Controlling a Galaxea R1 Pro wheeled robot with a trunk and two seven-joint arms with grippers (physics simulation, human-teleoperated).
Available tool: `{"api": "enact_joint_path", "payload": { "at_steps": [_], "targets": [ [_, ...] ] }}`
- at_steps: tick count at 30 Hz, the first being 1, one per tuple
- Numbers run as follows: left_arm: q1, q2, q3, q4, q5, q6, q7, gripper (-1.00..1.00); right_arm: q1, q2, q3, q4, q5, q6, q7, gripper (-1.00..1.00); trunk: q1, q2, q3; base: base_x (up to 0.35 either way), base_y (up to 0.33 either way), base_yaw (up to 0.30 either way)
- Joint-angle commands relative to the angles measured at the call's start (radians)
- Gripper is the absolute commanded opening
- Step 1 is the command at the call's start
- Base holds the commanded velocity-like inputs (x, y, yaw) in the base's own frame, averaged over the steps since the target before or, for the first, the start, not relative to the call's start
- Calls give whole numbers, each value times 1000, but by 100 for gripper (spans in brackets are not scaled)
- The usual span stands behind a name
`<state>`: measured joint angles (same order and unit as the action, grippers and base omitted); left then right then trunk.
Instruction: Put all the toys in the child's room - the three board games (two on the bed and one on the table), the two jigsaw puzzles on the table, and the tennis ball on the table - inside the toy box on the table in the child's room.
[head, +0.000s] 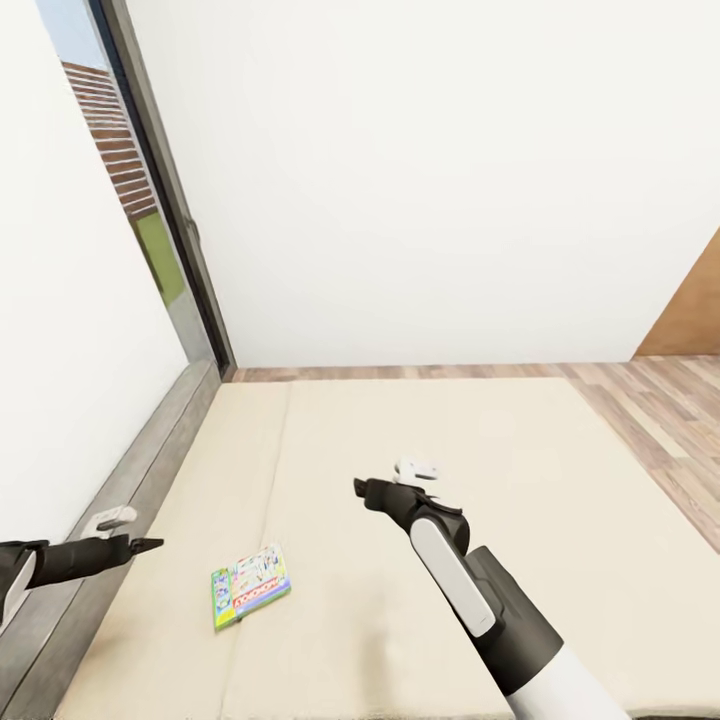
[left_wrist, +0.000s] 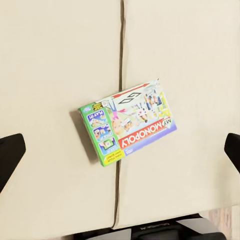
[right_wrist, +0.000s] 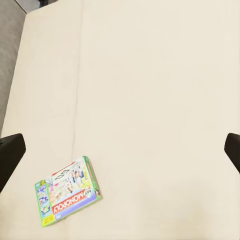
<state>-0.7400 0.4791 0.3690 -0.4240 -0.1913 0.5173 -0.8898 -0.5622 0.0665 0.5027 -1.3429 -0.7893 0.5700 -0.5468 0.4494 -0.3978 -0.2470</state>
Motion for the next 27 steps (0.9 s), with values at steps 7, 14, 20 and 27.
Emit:
{"api": "enact_joint_path", "payload": {
  "at_steps": [7,14,20,27],
  "targets": [
    [-3,4,10,-9,-10,4,-18,100,-1,2,3,-2,-10,1,-10,100,1,-2,-13,0,0,0],
    [-5,7,10,-12,-10,3,-21,100,-1,2,2,-2,-10,1,-9,100,1,-2,-25,0,0,0],
    [-4,24,5,-12,-11,7,-18,100,-1,2,3,-2,-10,1,-8,100,1,-2,-35,0,0,0],
    [0,96,0,7,-15,6,-18,100,-1,2,3,-2,-10,1,-8,100,1,-2,-46,0,0,0]
  ]
}}
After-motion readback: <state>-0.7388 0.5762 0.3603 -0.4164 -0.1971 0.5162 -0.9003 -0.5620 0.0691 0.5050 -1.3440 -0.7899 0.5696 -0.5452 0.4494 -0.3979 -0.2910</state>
